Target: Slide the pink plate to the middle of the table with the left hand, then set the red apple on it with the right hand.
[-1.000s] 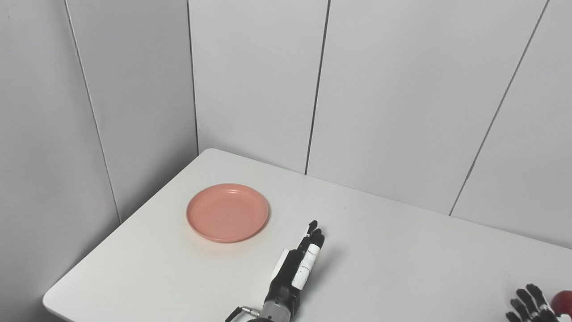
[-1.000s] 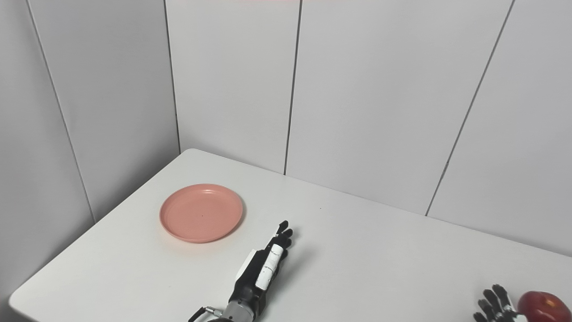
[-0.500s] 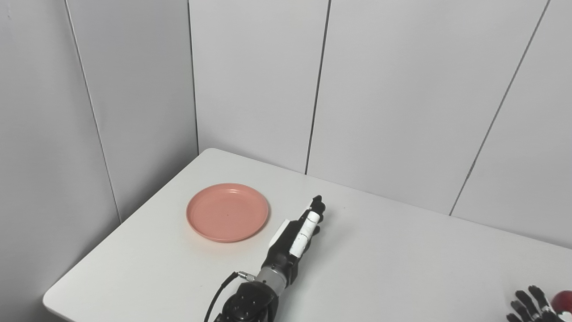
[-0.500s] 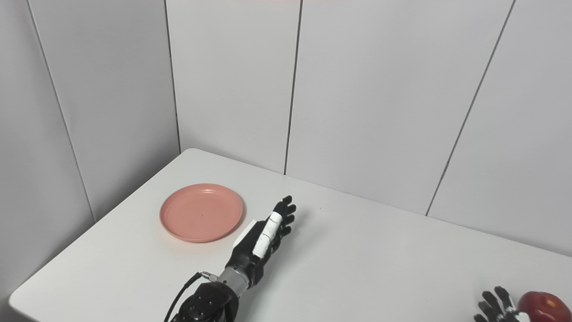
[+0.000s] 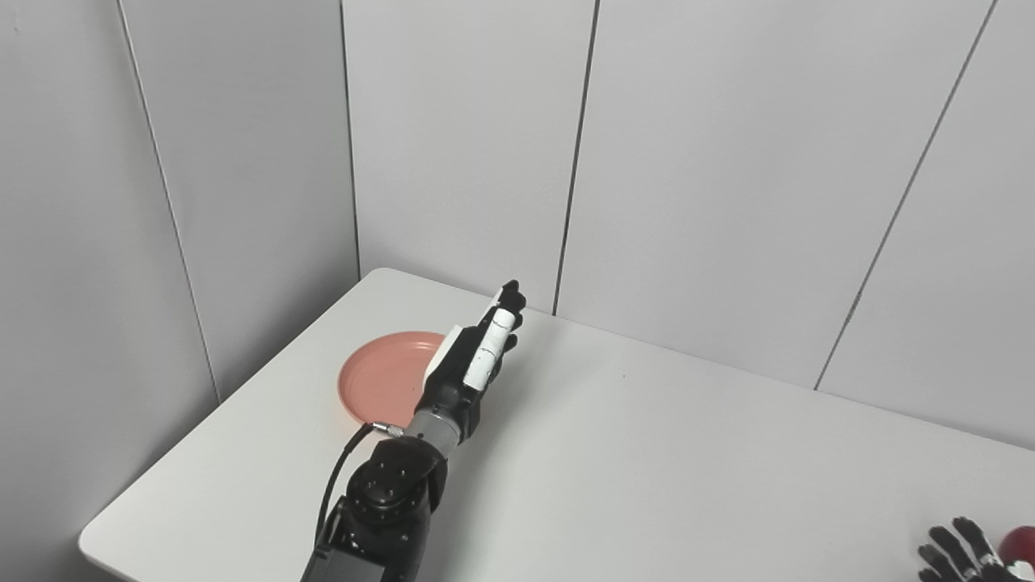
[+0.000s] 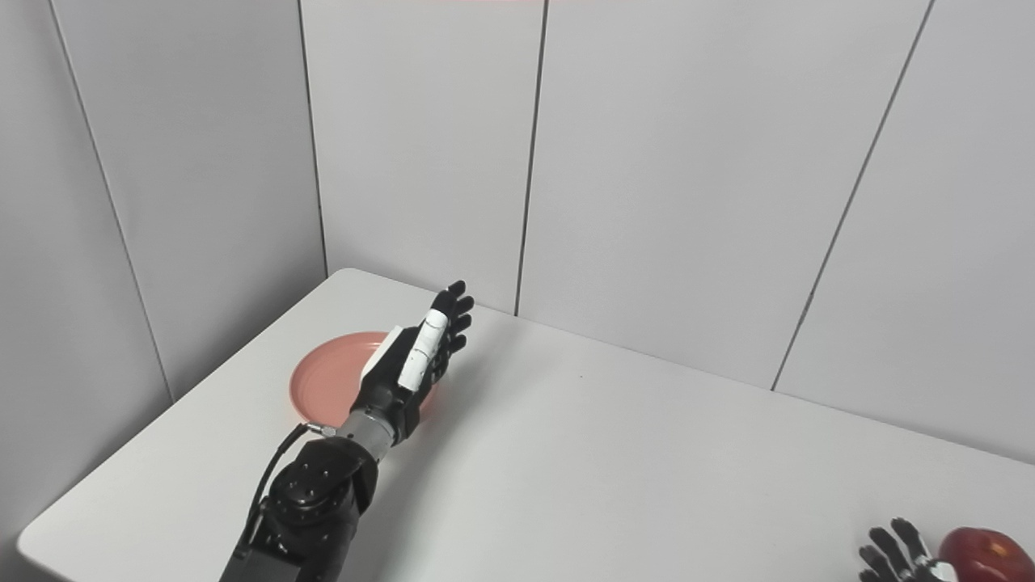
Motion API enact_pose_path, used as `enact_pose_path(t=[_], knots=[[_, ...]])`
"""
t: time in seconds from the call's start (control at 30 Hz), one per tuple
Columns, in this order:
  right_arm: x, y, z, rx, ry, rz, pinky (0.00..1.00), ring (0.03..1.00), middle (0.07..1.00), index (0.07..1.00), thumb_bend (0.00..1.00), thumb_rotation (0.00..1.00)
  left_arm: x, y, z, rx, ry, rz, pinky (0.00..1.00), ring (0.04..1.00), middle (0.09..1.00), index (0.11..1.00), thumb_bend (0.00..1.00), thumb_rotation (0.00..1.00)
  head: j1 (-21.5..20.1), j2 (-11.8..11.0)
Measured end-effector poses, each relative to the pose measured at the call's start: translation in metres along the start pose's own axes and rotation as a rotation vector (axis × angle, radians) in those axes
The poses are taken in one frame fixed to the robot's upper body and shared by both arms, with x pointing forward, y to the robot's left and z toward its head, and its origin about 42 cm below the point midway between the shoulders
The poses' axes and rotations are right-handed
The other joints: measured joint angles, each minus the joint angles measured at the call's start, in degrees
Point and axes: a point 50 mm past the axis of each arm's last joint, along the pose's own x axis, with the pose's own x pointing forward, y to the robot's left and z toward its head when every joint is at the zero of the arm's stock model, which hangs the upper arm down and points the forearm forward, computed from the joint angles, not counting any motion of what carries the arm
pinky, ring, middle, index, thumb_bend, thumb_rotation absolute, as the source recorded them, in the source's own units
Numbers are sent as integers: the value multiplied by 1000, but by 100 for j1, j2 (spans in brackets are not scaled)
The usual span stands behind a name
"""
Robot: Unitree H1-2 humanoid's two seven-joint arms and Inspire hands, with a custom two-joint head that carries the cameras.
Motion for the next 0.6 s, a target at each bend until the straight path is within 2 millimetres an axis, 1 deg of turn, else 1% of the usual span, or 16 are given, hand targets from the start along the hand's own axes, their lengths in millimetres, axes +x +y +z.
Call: enact_pose_path(t=[0.13, 0.27, 0.37, 0.47, 0.6], knots=[[-1, 4, 3, 3, 11, -4, 968, 935, 948, 986, 816, 1000, 6, 17, 0, -7, -13, 48, 1000, 994, 981, 986, 990, 1000, -18, -9], [-2, 5, 4, 3, 15, -13, 958, 934, 940, 980, 806, 1000, 15, 45, 2, 13, -27, 129, 1000, 1000, 990, 1000, 989, 1000, -26, -9], [-4, 6, 5, 1, 16, -14, 972, 941, 947, 982, 802, 1000, 19, 64, 1, 31, -35, 173, 1000, 1000, 997, 1000, 988, 1000, -26, 0], [-5, 6, 4, 1, 16, -13, 975, 945, 952, 987, 801, 1000, 22, 83, -6, 36, -27, 216, 1000, 1000, 989, 1000, 998, 991, -26, 0], [-5, 6, 4, 1, 17, -13, 993, 956, 960, 993, 786, 1000, 25, 100, -17, 6, -10, 264, 1000, 1000, 985, 1000, 999, 999, -26, 18]])
